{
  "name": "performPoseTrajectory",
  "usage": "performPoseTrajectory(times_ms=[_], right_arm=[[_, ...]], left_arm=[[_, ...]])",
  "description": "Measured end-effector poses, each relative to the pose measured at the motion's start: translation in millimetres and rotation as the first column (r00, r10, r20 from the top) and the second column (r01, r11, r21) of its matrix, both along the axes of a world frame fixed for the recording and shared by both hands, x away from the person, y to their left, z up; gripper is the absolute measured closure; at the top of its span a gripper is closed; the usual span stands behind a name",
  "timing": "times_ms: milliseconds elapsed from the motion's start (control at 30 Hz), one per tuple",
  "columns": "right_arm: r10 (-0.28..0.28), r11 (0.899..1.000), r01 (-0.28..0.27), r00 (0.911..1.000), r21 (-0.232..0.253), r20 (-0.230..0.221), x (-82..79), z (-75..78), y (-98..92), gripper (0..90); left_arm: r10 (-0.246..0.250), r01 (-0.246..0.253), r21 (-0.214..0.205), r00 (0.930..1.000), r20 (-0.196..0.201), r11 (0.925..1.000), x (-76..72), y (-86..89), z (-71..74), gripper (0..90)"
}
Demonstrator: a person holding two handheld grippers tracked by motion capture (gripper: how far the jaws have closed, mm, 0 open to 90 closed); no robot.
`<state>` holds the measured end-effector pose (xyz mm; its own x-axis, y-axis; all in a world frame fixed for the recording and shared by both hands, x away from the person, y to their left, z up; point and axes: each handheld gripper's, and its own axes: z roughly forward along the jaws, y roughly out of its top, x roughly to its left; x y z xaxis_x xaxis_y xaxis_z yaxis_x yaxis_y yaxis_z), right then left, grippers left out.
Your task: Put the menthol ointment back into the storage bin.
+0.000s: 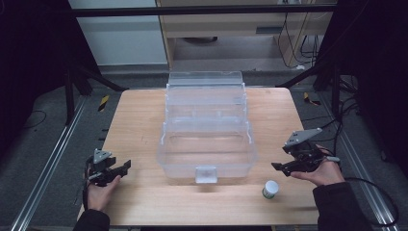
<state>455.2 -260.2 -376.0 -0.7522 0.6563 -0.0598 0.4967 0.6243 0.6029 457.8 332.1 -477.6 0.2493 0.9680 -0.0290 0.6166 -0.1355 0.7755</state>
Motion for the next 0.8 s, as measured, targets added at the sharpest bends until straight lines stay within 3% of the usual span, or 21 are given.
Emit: performPoseTrajectory(times_ms=[233, 400, 567, 800], right_arm=[[0.085, 0.994, -0.09, 0.9934, -0.066, -0.078, -1.8, 1.5, 11.0, 27.6], [0.13, 0.985, -0.14, 0.9855, -0.097, -0.109, -2.9, 0.9, 16.1, 27.7], [0.176, 0.969, -0.2, 0.9701, -0.143, -0.168, -5.8, -6.0, 23.5, 28.0], [0.21, 0.951, -0.25, 0.9542, -0.182, -0.213, -7.7, -15.9, 28.1, 29.4]], left_arm=[[-0.004, 0.004, 0.002, 1.0, -0.002, 1.0, 0.0, -0.3, 0.2, 34.7], [-0.01, 0.01, 0.004, 0.9999, -0.004, 0.9999, 0.2, -0.8, -0.2, 34.7], [-0.015, 0.015, 0.006, 0.9999, -0.008, 0.9999, 0.4, -1.4, -0.6, 34.9], [-0.018, 0.018, 0.01, 0.9998, -0.008, 0.9998, 0.4, -2.2, -0.5, 35.2]])
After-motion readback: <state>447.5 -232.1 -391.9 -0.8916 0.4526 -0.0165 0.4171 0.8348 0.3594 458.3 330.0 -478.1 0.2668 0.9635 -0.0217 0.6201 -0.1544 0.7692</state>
